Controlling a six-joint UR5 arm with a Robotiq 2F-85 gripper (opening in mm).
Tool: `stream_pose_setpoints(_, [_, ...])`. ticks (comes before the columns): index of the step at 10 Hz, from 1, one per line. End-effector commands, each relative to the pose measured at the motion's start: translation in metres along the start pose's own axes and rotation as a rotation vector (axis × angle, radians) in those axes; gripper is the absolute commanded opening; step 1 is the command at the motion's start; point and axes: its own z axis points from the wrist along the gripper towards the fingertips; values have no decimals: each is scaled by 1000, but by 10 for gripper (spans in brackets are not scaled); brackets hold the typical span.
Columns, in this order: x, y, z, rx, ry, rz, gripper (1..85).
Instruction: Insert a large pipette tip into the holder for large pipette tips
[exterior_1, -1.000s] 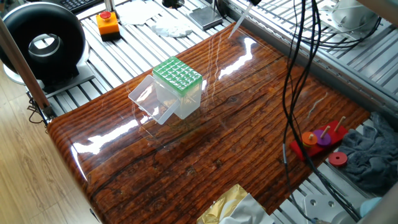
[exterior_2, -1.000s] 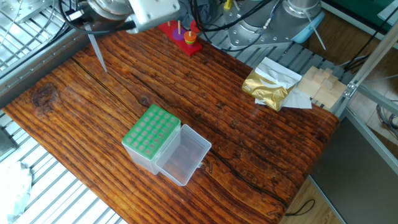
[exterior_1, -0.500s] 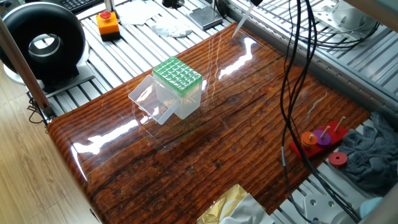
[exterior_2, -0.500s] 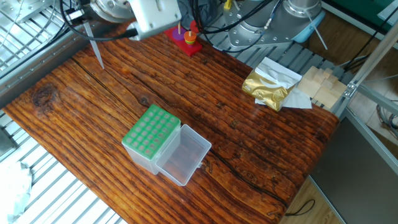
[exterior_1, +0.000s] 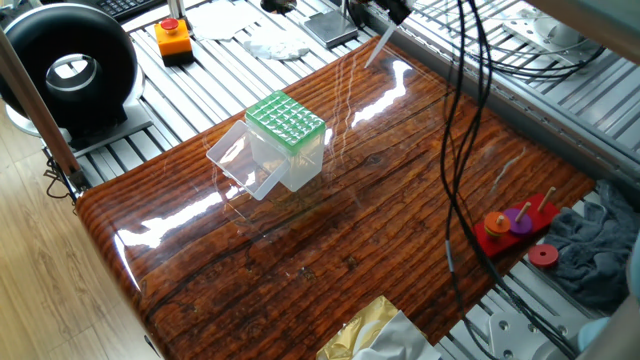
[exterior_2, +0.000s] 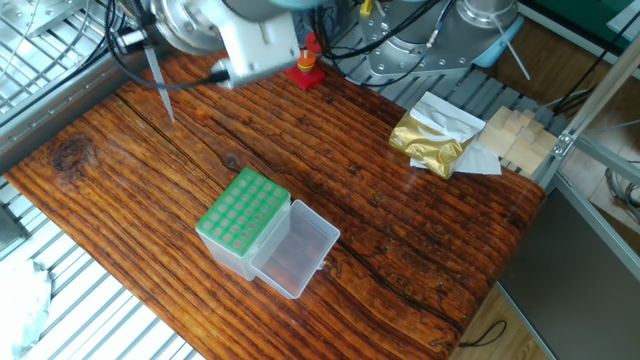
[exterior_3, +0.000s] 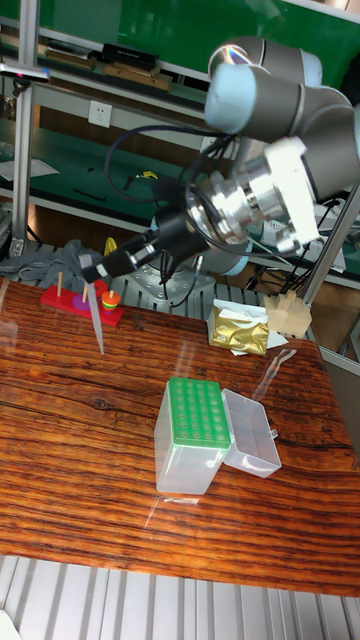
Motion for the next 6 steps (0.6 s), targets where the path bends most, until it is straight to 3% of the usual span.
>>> stream_pose_setpoints(1, [-8,7,-15,-2,69,7,10])
stream_pose_setpoints(2, [-2,6,-21,6,102,-3,10])
stream_pose_setpoints(4, [1,6,-23,8,122,-20,10])
stream_pose_setpoints(6, [6,0,-30,30,186,-38,10])
